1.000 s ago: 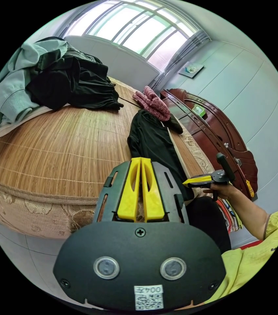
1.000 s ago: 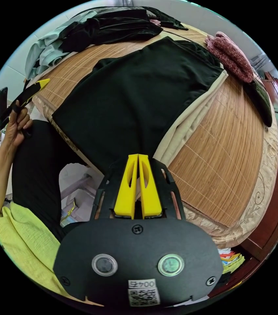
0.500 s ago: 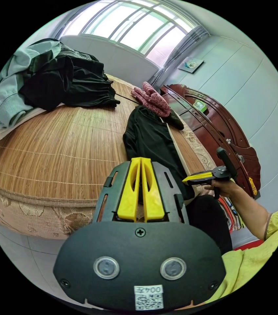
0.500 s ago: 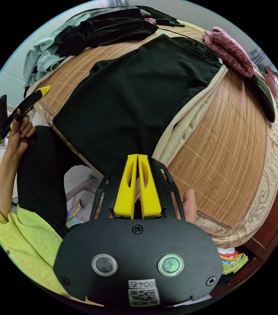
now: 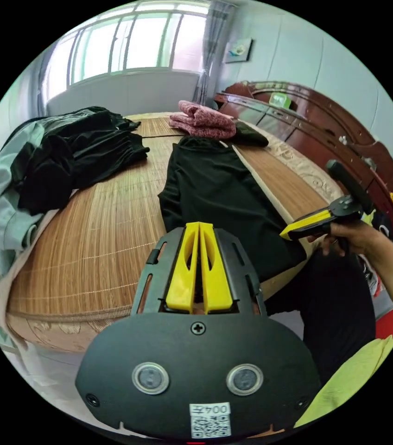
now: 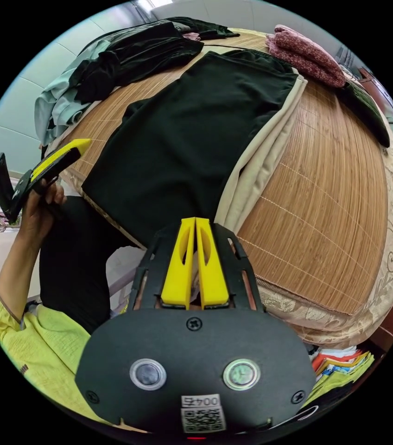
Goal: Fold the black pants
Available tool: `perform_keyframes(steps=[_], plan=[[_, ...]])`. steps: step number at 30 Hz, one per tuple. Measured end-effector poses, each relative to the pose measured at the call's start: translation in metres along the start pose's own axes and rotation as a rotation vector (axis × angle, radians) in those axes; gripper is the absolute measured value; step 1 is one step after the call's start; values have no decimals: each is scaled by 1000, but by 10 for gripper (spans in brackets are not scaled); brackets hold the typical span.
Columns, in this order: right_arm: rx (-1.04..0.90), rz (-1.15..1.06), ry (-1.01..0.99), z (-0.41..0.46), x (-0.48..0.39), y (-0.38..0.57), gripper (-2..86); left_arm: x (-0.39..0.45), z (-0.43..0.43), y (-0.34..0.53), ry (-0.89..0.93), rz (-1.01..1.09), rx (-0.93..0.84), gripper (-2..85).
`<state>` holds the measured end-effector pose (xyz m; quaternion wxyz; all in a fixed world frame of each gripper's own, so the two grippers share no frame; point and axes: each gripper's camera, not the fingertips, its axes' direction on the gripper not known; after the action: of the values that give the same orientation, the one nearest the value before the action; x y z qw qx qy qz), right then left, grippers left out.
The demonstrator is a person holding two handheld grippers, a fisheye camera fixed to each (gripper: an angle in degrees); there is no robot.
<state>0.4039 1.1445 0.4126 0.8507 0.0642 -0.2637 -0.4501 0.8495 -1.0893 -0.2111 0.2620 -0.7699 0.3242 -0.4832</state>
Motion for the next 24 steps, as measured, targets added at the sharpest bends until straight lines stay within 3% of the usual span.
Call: perform_keyframes(steps=[9,17,24], plan=[[101,0,23,-2,-4,38,-6,75,98,0,-91,131,-261,2],[194,-14,11,-4,-5,77,-6,109,128,12,-159,99,-221,2],[282,-28,71,-6,-15,108,-6,113,148,15,-113,22,-222,2]])
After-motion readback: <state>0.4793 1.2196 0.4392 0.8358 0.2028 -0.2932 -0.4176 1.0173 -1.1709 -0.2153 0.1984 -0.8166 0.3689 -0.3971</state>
